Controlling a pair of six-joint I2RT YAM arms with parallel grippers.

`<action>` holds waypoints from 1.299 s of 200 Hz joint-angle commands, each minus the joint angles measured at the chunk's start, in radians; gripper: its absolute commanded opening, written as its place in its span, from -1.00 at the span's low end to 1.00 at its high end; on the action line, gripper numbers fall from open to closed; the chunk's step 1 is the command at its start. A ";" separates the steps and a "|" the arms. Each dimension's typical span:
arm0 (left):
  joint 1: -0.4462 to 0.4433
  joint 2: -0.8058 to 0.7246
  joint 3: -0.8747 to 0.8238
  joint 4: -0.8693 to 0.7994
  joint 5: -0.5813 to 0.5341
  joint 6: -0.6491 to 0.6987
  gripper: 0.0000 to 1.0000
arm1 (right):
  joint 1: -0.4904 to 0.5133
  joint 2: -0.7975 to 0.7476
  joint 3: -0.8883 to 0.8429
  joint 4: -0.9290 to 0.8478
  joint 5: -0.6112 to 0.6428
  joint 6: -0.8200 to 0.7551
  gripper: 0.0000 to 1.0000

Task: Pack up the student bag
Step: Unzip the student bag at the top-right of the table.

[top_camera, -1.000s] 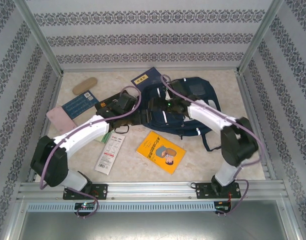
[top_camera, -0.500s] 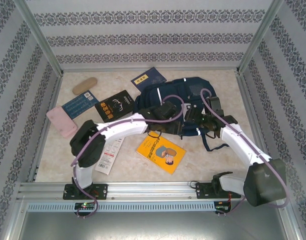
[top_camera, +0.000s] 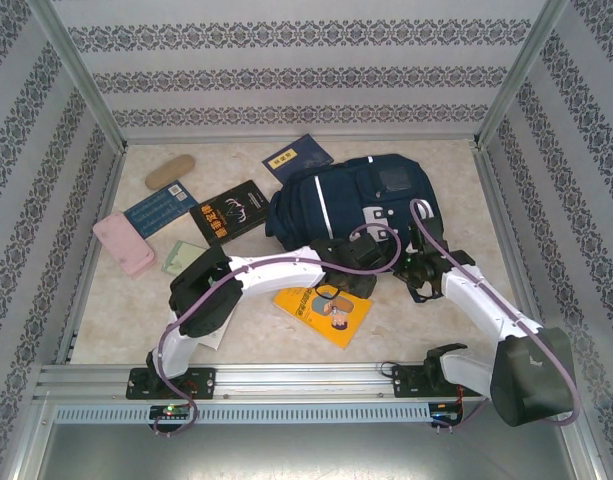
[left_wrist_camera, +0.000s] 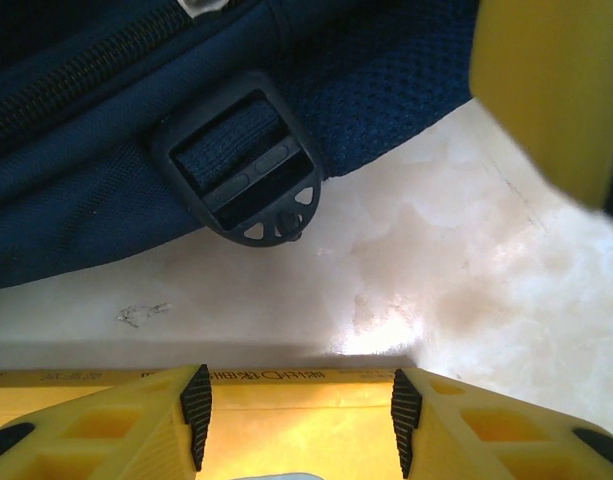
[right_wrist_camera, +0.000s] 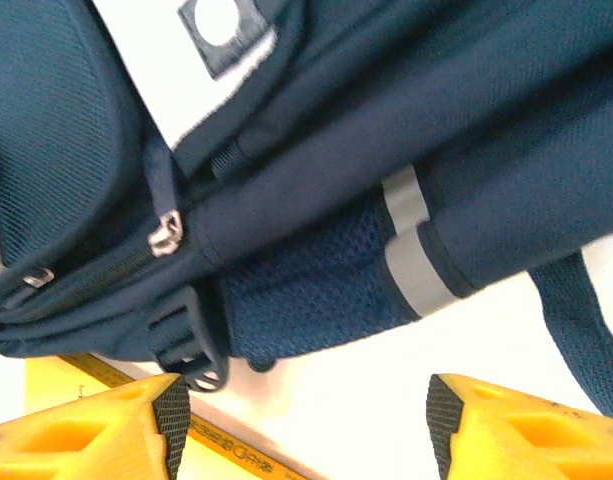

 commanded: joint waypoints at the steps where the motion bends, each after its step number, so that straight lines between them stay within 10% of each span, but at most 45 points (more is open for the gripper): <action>1: -0.020 0.043 -0.003 0.037 -0.048 0.007 -0.08 | -0.027 0.006 -0.034 0.052 -0.057 0.094 0.25; 189: 0.016 0.242 0.208 -0.024 -0.155 -0.073 -0.33 | -0.132 0.204 -0.043 0.198 -0.157 0.181 -0.07; 260: 0.025 0.250 0.218 -0.038 -0.193 -0.074 -1.00 | -0.132 0.219 -0.030 0.188 -0.141 0.169 -0.26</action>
